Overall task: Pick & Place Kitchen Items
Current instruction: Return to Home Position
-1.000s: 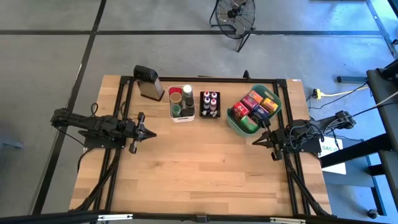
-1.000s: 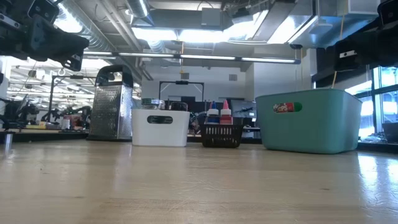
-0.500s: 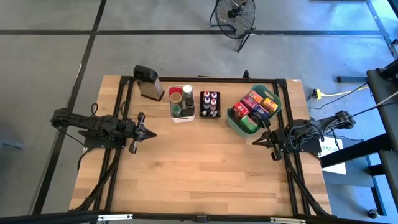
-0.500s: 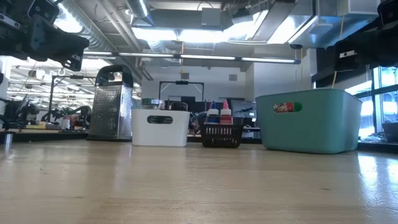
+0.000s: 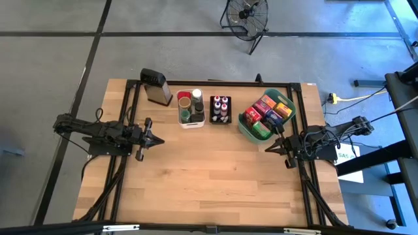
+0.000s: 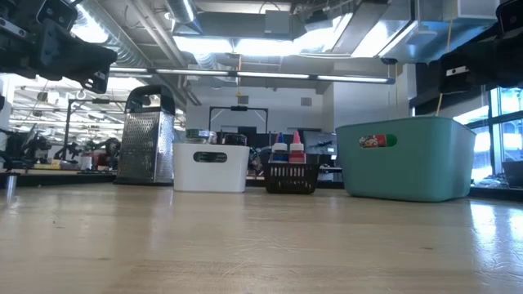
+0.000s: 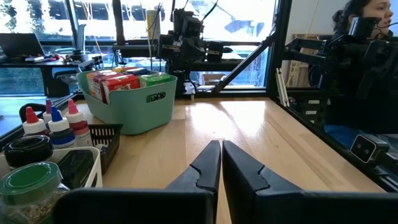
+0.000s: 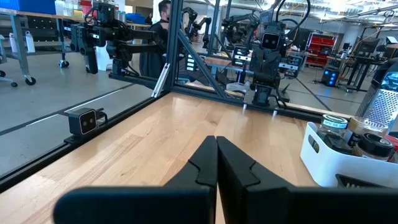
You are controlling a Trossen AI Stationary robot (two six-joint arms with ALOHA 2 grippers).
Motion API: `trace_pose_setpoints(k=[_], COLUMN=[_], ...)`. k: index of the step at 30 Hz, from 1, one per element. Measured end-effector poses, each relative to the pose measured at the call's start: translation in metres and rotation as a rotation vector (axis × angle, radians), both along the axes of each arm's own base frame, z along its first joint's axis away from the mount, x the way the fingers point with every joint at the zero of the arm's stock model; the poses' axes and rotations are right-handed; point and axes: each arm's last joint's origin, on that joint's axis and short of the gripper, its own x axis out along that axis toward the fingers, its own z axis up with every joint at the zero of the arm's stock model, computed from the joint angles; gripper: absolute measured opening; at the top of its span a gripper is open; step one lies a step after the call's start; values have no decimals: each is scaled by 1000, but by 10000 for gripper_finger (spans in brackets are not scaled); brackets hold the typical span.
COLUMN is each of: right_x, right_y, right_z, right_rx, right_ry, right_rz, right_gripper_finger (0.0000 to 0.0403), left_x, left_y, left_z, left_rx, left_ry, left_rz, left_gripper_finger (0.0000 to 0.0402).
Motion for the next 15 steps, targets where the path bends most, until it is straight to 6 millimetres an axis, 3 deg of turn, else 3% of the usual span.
trace_pose_setpoints(k=[15], right_x=[0], right_y=[0], right_z=[0], right_rx=[0], right_ry=[0], right_rz=[0], right_gripper_finger=[3], left_x=[0], left_y=[0], left_z=[0], left_rx=[0], left_ry=[0], left_rz=[0], left_gripper_finger=[8])
